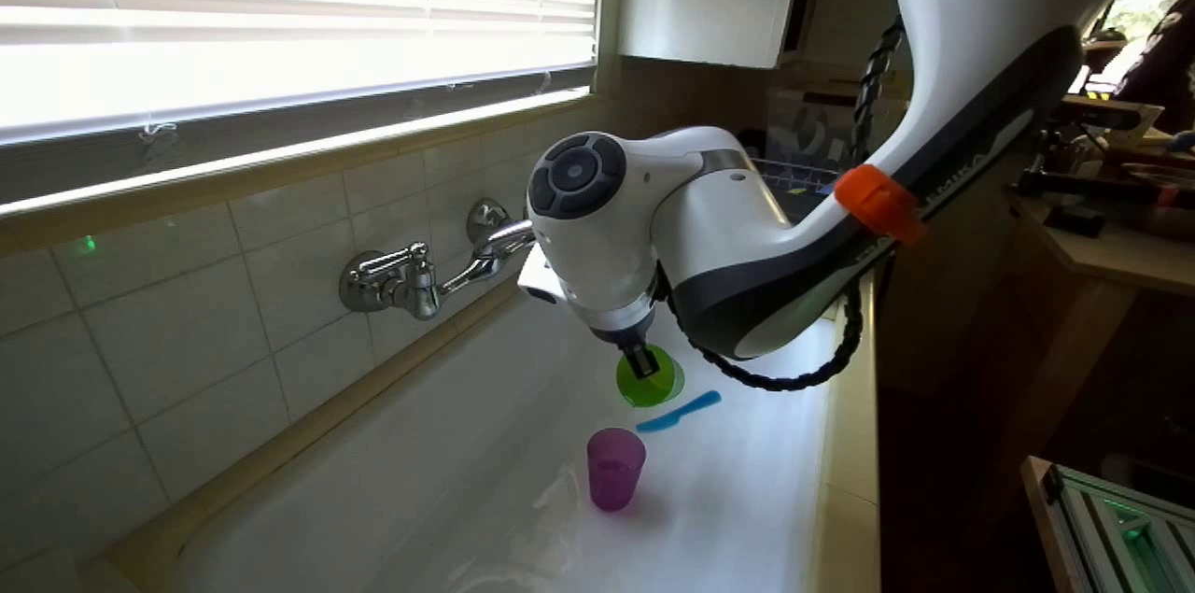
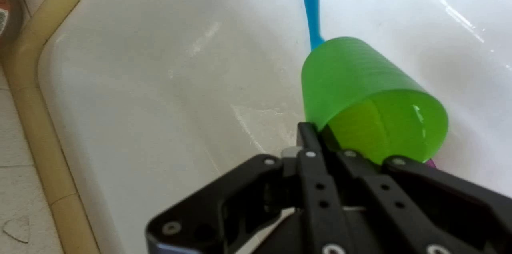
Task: Move the purple cup to the left, then pour the water from the green cup into the purple cup
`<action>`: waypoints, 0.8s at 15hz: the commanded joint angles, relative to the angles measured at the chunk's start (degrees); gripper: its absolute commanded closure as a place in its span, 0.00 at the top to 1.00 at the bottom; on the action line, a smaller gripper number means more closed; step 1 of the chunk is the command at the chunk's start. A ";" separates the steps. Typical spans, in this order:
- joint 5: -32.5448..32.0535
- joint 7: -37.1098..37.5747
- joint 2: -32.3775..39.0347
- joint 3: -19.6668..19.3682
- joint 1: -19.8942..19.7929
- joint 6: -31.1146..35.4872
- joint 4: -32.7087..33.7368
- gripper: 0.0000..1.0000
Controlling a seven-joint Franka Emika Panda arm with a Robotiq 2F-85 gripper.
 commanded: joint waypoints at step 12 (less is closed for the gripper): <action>6.15 1.38 -2.51 0.30 -3.32 6.15 -3.75 0.01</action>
